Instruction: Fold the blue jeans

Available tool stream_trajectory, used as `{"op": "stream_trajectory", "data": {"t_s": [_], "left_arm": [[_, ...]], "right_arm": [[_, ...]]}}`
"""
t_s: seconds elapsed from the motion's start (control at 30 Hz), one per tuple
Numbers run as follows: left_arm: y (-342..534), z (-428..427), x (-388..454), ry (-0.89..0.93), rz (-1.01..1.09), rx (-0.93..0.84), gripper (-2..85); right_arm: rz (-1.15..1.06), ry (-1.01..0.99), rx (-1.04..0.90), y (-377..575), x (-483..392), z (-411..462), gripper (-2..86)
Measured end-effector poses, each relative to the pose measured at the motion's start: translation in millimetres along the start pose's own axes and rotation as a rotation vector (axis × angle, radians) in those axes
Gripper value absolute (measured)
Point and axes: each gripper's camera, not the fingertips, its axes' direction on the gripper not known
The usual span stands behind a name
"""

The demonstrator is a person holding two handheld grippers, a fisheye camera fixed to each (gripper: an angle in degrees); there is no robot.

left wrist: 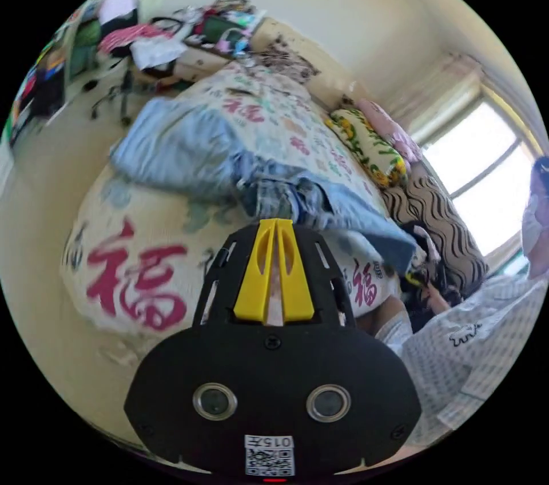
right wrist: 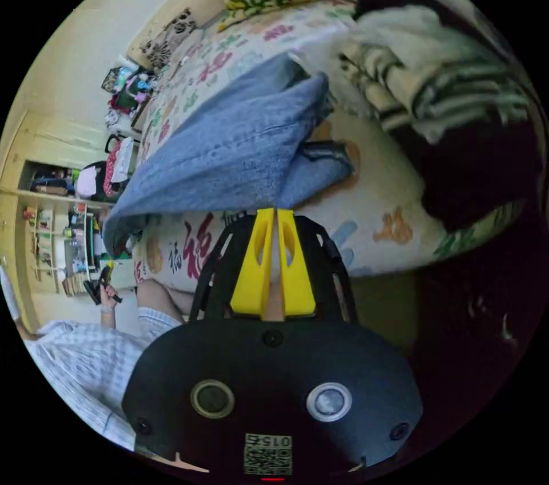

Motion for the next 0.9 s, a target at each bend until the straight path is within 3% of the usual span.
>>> {"op": "stream_trajectory", "data": {"t_s": [0.1, 0.2, 0.33, 0.47, 0.6, 0.67, 0.77, 0.9], "left_arm": [[48.9, -28.2, -41.6, 0.001, -0.168, 0.057, 1.1], [61.2, -33.6, -49.5, 0.005, -0.146, 0.016, 4.7], [53.7, -18.3, -71.2, -0.036, -0.184, -0.024, 8.5], [47.9, 10.2, -118.3, 0.161, -0.423, 0.035, 11.3], [36.6, 31.3, -137.5, 0.091, -0.519, -0.046, 9.3], [29.2, 33.0, -142.1, 0.081, -0.496, -0.092, 7.9], [18.7, 21.8, -149.5, 0.069, -0.427, -0.157, 3.1], [18.0, -18.2, -155.7, 0.087, -0.338, -0.11, 0.7]], "right_arm": [[0.136, -0.161, 0.076, 49.3, 54.1, -19.7, 3.7], [0.183, -0.254, 0.111, 67.5, 78.8, -33.7, 7.7], [0.225, -0.24, 0.075, 62.9, 102.5, -31.7, 10.4], [0.352, -0.353, 0.056, 51.6, 135.9, -24.7, 12.3], [0.402, -0.17, -0.031, 50.9, 146.4, -28.6, 2.8], [0.362, -0.206, -0.01, 53.7, 147.3, -35.3, 0.1], [0.333, -0.262, 0.065, 61.7, 148.2, -53.8, -0.7], [0.285, -0.116, 0.145, 75.4, 153.1, -83.8, 0.0]]}}
